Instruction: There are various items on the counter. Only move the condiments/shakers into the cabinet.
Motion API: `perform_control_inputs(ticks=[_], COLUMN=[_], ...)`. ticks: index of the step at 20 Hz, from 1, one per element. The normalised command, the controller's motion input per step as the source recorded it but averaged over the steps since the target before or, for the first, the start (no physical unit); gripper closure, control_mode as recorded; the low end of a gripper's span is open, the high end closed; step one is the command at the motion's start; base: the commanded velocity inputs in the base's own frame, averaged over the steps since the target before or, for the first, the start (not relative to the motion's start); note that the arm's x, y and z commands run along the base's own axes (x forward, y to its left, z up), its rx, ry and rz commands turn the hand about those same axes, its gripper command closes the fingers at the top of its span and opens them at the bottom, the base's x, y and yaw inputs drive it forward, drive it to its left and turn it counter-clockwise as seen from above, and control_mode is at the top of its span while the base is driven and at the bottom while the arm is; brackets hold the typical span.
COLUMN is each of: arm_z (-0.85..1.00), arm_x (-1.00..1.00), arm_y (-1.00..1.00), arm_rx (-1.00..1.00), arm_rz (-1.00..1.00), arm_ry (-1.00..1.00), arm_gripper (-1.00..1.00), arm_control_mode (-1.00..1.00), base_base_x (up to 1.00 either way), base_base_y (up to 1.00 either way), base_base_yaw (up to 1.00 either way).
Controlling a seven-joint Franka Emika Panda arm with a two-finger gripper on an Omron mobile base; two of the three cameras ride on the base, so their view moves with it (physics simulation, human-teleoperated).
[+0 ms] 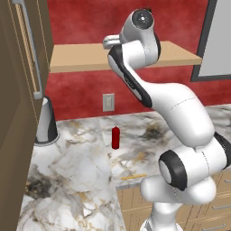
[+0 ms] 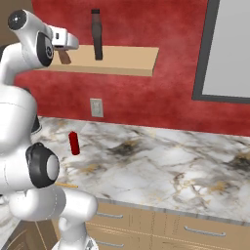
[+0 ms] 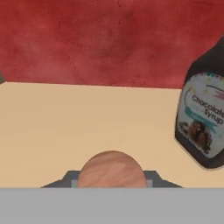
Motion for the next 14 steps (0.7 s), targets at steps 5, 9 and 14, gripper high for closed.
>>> perform_control_inputs(ticks=[5,9,14], arm_z=[0.0,-0.02,-0.07], arm_x=[0.19,0.07,0.14], arm_y=[0.0,0.0,0.0], arm_rx=[0.0,-0.01,-0.03], arm_rz=[0.0,0.0,0.0], arm_ry=[0.0,-0.01,-0.03], arm_gripper=[-1.0,-1.0,-1.0], arm_control_mode=[-1.0,-1.0,-1.0], base_base_x=[0.0,0.0,0.0], base_base_y=[0.0,0.0,0.0], base_base_yaw=[0.0,0.0,0.0])
